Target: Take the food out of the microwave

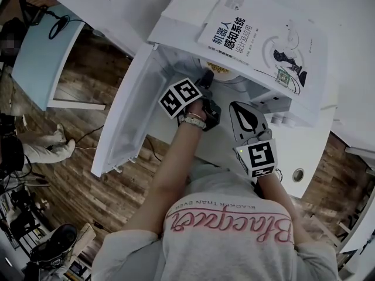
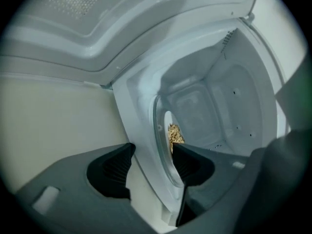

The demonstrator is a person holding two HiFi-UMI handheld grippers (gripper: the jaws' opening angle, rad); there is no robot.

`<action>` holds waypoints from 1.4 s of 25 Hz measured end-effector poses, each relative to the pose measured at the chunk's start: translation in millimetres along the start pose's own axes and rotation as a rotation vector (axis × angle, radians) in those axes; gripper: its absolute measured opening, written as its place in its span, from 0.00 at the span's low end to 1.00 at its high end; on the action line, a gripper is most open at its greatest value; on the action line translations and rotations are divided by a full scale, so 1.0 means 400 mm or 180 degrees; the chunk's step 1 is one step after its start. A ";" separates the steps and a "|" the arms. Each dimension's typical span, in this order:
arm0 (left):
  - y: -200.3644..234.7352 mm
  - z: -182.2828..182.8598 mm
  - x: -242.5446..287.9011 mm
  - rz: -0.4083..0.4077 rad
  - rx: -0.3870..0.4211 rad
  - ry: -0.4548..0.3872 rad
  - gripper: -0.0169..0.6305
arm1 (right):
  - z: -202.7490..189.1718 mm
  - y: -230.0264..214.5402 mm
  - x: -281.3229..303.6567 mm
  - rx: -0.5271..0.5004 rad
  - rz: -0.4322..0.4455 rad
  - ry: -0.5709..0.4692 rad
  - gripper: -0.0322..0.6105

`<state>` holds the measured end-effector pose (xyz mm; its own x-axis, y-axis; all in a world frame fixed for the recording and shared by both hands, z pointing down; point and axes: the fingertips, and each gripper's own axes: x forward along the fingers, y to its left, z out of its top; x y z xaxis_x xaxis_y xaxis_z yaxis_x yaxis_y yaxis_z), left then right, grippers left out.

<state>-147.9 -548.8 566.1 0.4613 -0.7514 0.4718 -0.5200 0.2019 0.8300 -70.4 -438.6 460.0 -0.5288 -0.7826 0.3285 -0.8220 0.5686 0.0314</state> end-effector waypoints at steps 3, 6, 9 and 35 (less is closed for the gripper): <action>0.009 0.000 -0.006 -0.0049 -0.0166 0.0049 0.41 | -0.003 0.004 -0.007 -0.0019 0.0003 0.0012 0.07; 0.010 -0.019 -0.014 -0.0102 -0.0241 0.0192 0.41 | -0.003 0.007 -0.014 -0.0043 0.0007 0.0006 0.07; 0.003 -0.039 -0.028 -0.0164 -0.0229 0.0244 0.39 | -0.001 0.015 -0.020 -0.0054 0.0020 -0.0007 0.07; -0.066 -0.066 -0.107 -0.0993 -0.0674 -0.0084 0.04 | 0.008 0.042 -0.090 -0.0189 -0.0010 -0.0097 0.07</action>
<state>-135.1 -505.5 531.9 0.5539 -0.8126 0.1811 -0.1960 0.0842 0.9770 -66.0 -401.5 445.6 -0.5331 -0.7913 0.2995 -0.8102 0.5794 0.0886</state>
